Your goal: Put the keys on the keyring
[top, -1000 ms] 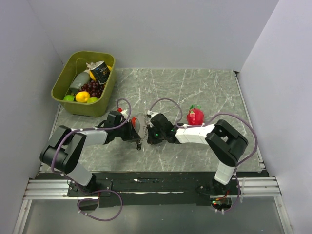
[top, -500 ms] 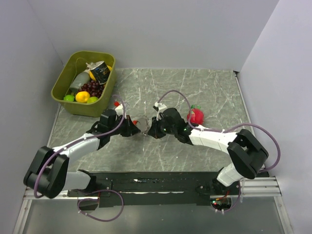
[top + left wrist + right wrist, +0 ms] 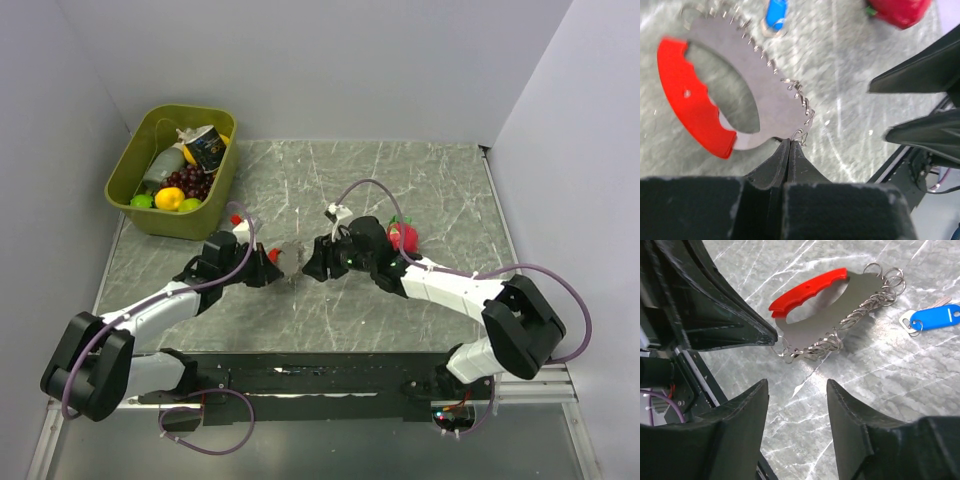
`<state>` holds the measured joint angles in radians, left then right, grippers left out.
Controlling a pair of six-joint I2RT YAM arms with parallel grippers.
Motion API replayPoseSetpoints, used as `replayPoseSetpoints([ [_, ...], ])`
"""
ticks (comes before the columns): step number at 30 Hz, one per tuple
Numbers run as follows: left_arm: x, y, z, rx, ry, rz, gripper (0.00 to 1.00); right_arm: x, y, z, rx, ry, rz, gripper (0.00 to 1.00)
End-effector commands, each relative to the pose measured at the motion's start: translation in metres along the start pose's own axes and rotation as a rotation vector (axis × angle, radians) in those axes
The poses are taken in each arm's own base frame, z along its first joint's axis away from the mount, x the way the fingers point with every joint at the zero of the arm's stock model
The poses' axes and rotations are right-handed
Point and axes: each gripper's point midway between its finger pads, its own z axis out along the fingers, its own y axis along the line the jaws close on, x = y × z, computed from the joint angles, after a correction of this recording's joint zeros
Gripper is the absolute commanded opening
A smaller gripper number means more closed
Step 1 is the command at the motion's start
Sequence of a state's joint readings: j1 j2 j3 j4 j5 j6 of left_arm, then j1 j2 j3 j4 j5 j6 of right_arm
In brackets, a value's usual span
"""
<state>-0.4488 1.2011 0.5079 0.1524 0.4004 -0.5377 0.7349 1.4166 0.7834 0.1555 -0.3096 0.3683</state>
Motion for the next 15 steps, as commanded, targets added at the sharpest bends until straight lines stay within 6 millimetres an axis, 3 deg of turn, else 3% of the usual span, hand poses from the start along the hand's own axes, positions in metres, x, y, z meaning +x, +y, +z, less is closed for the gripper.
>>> replayPoseSetpoints([
  [1,0.011,0.012,0.001,-0.043,0.01,-0.012,0.01,0.002,0.004,0.005,-0.04,0.014,-0.009,0.62],
  [4,0.014,0.021,0.001,-0.09,0.013,-0.011,0.07,0.008,0.003,0.011,-0.046,0.045,0.003,0.64],
  [5,0.011,0.021,0.001,-0.092,0.005,-0.004,0.13,0.01,0.004,0.012,-0.051,0.052,0.007,0.65],
  [6,0.01,0.02,0.0,-0.091,0.003,0.002,0.21,0.011,0.004,0.013,-0.056,0.054,0.01,0.65],
  [7,0.007,0.02,-0.001,-0.096,-0.004,0.003,0.36,0.014,0.002,0.016,-0.055,0.064,0.018,0.66],
  [8,0.003,0.02,-0.001,-0.103,-0.014,0.005,0.58,0.016,0.003,0.016,-0.062,0.071,0.018,0.66],
  [11,-0.009,0.021,-0.005,-0.138,-0.062,0.001,0.77,0.022,0.002,0.019,-0.061,0.095,0.031,0.67],
  [15,-0.015,0.022,-0.004,-0.155,-0.076,-0.006,0.79,0.031,0.001,0.025,-0.039,0.127,0.013,0.67],
])
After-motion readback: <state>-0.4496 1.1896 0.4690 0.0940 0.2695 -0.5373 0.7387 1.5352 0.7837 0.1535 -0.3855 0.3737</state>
